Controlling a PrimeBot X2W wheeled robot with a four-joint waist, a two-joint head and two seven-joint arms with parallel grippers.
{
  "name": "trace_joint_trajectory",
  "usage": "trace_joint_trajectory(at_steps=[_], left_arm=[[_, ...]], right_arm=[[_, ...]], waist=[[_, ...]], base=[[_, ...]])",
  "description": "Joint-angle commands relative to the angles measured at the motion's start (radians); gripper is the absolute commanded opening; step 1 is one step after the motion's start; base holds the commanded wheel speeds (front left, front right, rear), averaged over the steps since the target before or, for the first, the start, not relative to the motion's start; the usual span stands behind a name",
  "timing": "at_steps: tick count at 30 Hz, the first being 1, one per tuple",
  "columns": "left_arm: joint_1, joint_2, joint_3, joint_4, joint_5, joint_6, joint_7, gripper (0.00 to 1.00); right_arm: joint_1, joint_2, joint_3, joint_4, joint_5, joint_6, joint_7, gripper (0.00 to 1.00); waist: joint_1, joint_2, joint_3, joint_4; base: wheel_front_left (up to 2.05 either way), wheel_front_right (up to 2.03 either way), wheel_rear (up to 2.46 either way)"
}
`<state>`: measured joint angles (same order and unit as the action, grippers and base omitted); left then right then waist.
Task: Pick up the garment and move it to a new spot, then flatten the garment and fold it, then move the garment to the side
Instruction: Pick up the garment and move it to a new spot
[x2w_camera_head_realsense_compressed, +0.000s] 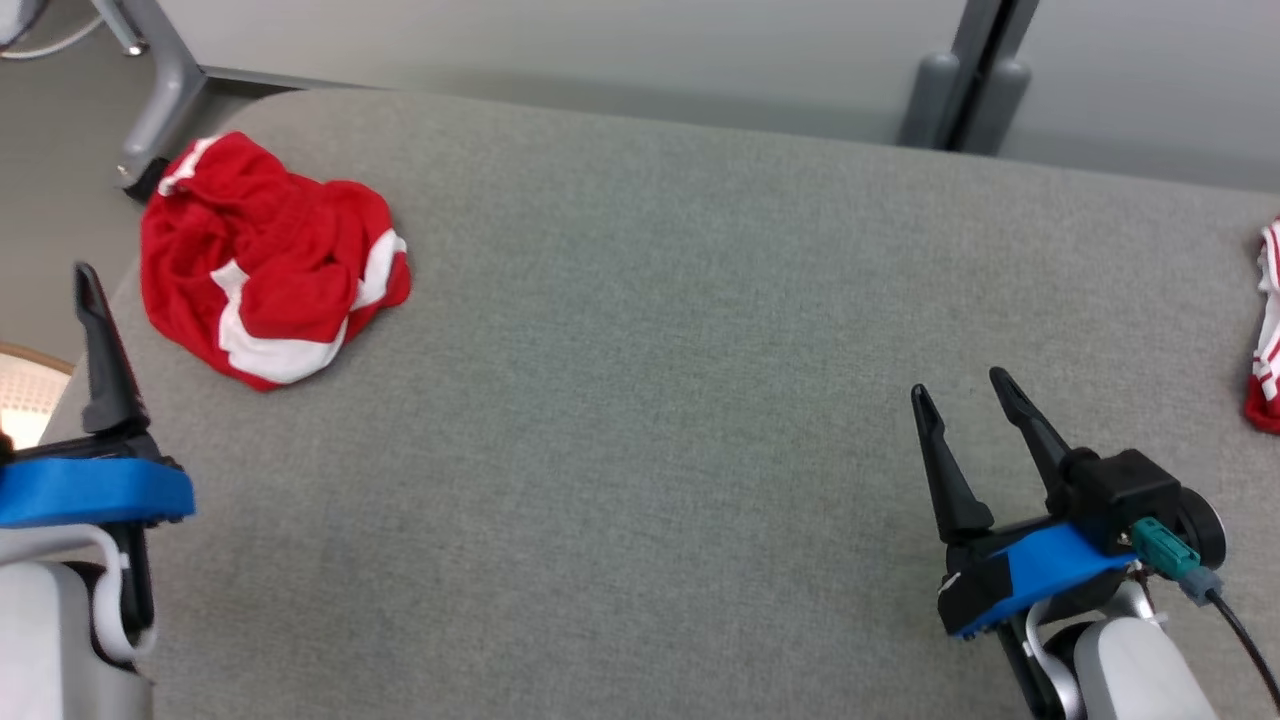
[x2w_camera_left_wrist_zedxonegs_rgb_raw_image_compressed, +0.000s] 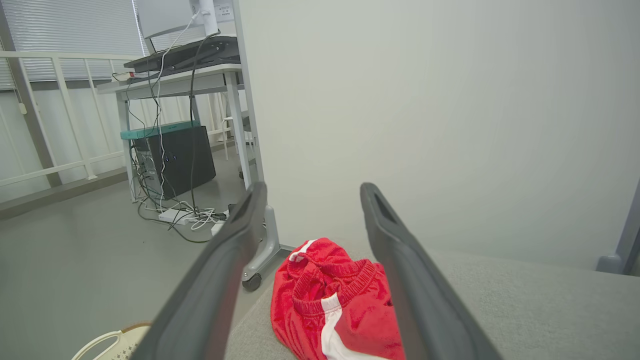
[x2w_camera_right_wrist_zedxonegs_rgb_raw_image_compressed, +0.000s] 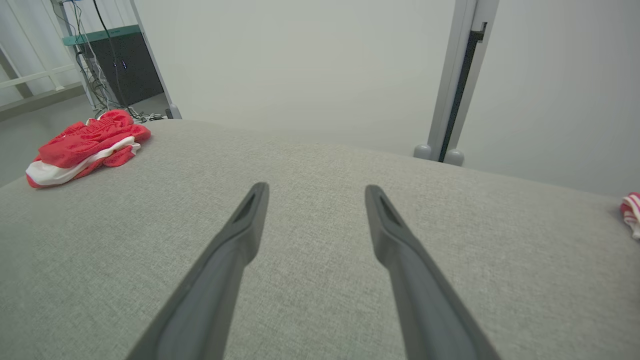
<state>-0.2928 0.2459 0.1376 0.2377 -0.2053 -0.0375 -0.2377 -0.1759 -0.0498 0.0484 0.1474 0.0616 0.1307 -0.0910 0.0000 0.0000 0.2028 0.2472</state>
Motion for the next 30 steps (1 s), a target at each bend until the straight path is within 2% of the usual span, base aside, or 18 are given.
trace_joint_trajectory(at_steps=[1, 12, 16, 30], left_arm=[[-0.035, 0.012, 0.006, 0.009, -0.008, -0.007, 0.007, 1.0], [-0.309, 0.141, 0.02, 0.2, -0.043, -0.048, 0.049, 1.0], [-0.384, 0.168, 0.007, 0.294, -0.05, -0.058, 0.07, 1.0], [-0.53, 0.147, -0.069, 0.694, -0.105, -0.086, 0.194, 1.0]], right_arm=[[-0.017, -0.002, -0.005, -0.013, -0.012, 0.0, 0.005, 1.0], [-0.035, -0.023, -0.082, -0.173, -0.082, 0.0, 0.063, 1.0], [-0.031, -0.028, -0.102, -0.23, -0.09, 0.0, 0.081, 1.0], [-0.033, -0.041, -0.137, -0.312, -0.106, 0.0, 0.111, 1.0]], waist=[[0.0, 0.0, 0.015, -0.009], [0.0, 0.0, 0.193, -0.106], [0.0, 0.0, 0.247, -0.133], [0.0, 0.0, 0.343, -0.152]], base=[[0.0, 0.0, 0.0], [0.0, 0.0, 0.0], [0.0, 0.0, 0.0], [0.0, 0.0, 0.0]])
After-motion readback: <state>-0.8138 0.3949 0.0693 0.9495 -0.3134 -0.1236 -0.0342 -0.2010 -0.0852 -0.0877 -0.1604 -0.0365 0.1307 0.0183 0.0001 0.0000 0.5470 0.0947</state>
